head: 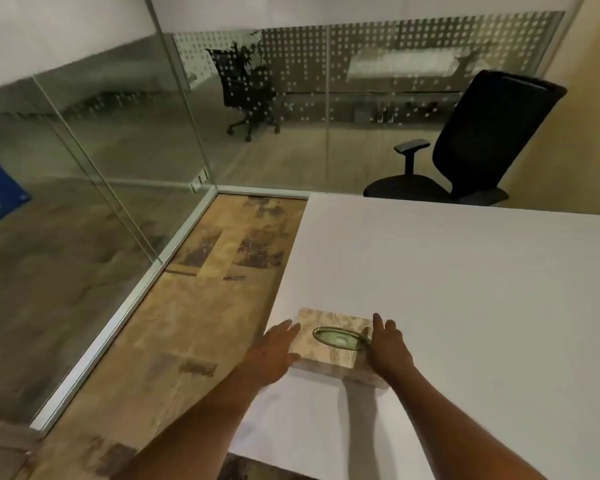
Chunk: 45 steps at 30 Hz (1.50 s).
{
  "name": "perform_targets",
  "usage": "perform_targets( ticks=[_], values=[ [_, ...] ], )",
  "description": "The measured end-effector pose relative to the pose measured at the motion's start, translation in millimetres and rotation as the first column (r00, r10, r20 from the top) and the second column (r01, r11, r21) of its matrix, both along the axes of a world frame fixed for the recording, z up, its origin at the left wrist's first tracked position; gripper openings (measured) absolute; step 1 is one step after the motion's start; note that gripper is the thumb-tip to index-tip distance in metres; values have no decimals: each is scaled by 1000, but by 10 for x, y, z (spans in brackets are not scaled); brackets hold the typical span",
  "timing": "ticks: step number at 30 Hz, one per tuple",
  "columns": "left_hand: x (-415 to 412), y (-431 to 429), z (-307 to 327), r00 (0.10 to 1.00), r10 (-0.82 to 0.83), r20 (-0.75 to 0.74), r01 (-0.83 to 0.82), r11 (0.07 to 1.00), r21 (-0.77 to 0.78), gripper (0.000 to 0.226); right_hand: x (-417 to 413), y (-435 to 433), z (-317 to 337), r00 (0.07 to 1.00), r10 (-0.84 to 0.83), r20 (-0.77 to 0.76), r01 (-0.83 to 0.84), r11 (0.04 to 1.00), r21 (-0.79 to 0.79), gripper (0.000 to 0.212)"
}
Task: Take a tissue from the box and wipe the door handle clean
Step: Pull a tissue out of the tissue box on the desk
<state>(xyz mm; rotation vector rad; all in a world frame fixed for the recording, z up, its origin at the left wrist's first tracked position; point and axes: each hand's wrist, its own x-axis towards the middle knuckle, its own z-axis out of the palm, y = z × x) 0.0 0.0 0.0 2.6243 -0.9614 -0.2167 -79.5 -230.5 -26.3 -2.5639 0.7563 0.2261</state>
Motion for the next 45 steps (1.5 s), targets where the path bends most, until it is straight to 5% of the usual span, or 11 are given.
perform_targets(
  ticks=[6, 14, 20, 22, 26, 36, 45],
  values=[
    [62, -143, -296, 993, -14, -121, 11, 1000, -24, 54, 52, -121, -219, 997, -35, 72, 32, 998, 51, 36],
    [133, -251, -607, 976, -29, -215, 44, 997, 63, 55, 51, -183, -374, 994, 47, 97, -38, 995, -89, 18],
    [137, -330, -596, 998, -59, 1, 58, 989, 137, 50, 241, -67, -401, 964, 220, 151, -215, 976, -48, 15],
    [62, -356, -504, 1000, 8, -7, -8, 1000, 27, 50, 327, -30, -415, 952, 269, 147, -268, 963, -25, 17],
    [-39, -376, -508, 988, -121, 94, 118, 993, 30, 47, 456, -10, -423, 920, 374, 118, -362, 926, -111, 21],
    [66, -387, -543, 986, -142, 82, 128, 979, 157, 47, 657, -58, -415, 792, 604, -84, -600, 745, -291, 18],
    [136, -401, -665, 1000, -27, -5, 27, 969, 247, 40, 737, -55, -433, 712, 697, -80, -683, 664, -304, 23]
  ],
)
